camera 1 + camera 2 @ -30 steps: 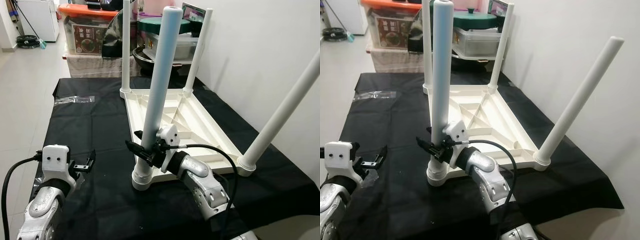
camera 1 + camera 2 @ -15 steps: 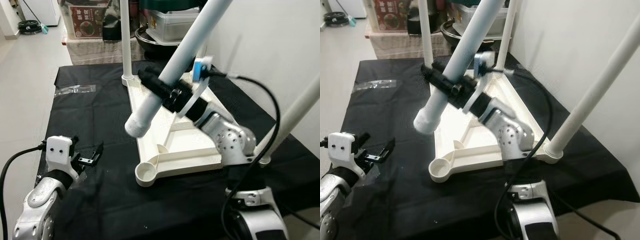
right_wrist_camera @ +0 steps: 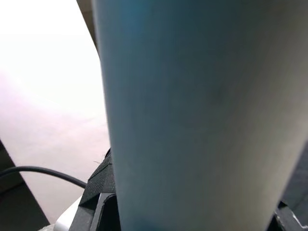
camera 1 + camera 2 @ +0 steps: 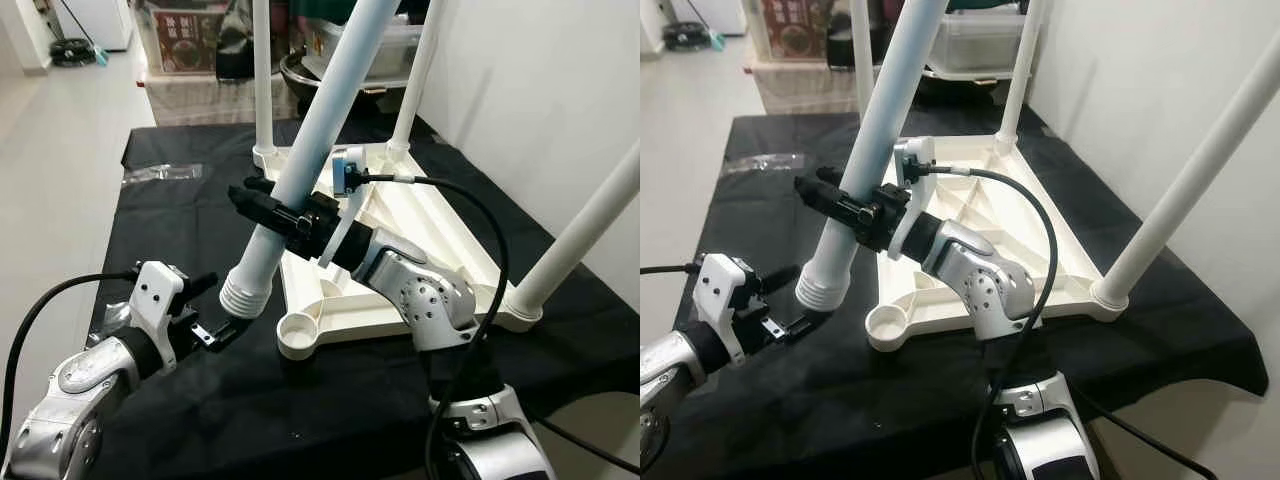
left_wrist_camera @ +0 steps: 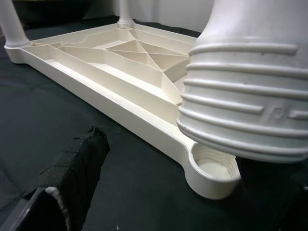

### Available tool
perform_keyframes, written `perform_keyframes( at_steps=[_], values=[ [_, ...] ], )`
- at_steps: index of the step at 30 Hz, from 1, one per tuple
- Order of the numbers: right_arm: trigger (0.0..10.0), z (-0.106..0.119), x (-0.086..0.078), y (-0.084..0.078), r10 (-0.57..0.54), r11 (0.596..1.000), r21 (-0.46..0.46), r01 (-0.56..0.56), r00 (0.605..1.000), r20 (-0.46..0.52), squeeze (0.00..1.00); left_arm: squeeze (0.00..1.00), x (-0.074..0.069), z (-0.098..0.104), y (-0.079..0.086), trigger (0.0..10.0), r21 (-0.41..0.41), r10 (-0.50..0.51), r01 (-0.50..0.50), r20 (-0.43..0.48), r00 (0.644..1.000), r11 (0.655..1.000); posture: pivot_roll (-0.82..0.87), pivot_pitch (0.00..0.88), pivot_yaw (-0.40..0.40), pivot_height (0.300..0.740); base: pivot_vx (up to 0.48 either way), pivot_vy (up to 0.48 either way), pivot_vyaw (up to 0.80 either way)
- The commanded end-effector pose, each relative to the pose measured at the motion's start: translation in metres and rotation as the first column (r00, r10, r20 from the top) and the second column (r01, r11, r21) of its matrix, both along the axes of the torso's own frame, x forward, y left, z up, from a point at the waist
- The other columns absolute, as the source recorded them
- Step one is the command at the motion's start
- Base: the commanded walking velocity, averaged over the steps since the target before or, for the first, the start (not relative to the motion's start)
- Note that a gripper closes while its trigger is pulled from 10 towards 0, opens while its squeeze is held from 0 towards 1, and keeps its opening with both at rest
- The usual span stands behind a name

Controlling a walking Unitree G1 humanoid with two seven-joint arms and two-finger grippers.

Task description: Building children table

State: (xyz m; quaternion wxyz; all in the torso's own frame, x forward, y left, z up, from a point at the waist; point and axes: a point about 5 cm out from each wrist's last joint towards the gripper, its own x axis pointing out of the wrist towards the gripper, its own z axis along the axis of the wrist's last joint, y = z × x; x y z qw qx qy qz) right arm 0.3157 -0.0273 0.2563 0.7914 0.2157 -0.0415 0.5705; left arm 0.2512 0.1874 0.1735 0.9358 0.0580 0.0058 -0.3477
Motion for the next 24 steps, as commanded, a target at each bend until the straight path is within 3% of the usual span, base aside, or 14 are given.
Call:
perform_keyframes(
  at_steps=[1,17,24],
  values=[
    [10.0,-0.003,-0.003,0.007,0.014,0.999,-0.036,-0.014,1.0,0.007,0.0,0.0,-0.001,0.009,-0.014,10.0,-0.017,-0.128,0.128,0.016,0.992,0.992,0.08,0.0,-0.062,0.74,0.0,0.0,0.0],
    [10.0,-0.008,-0.007,0.018,0.032,0.998,-0.062,-0.032,0.999,0.0,0.0,0.0,-0.006,0.018,-0.025,10.0,-0.031,-0.234,0.234,0.012,0.972,0.972,0.08,0.0,-0.061,0.74,0.0,0.0,0.0],
    [10.0,-0.014,0.0,0.019,-0.012,0.997,-0.081,0.008,0.999,-0.044,0.0,0.0,-0.011,0.02,-0.034,10.0,-0.036,-0.289,0.289,0.013,0.957,0.957,0.08,0.0,-0.066,0.74,0.0,0.0,0.0]
  ],
)
